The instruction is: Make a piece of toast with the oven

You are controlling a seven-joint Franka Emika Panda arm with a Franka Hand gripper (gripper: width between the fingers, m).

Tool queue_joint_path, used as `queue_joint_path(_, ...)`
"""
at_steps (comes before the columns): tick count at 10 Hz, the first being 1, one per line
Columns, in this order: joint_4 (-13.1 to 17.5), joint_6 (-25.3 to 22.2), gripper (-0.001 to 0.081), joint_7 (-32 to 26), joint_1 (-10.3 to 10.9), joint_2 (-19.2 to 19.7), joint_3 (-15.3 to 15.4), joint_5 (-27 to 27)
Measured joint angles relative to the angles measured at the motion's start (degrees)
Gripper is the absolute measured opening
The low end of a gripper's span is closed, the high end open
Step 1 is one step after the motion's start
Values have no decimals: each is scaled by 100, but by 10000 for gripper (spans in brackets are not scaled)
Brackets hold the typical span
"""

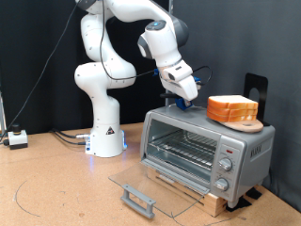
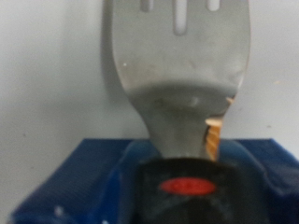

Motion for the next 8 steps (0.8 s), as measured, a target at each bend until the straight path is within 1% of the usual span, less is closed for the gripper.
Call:
queue_joint_path(2, 105, -468, 395, -24, 0, -276, -456, 45)
queue_joint_path(3, 171, -808, 395, -26, -6, -425, -705, 2)
queue_joint_path(4, 195, -1072, 395, -26, -13, -553, -878, -19)
queue_joint_path(5, 200, -1040, 395, -19, -16, -533, -835, -21)
queue_joint_path(6, 199, -909, 395, 0, -37, -528, -820, -12)
queue_joint_path(7, 186, -717, 395, 10, -129, -540, -861, -11)
queue_joint_path(8, 179, -638, 395, 8, -295, -558, -945, -41)
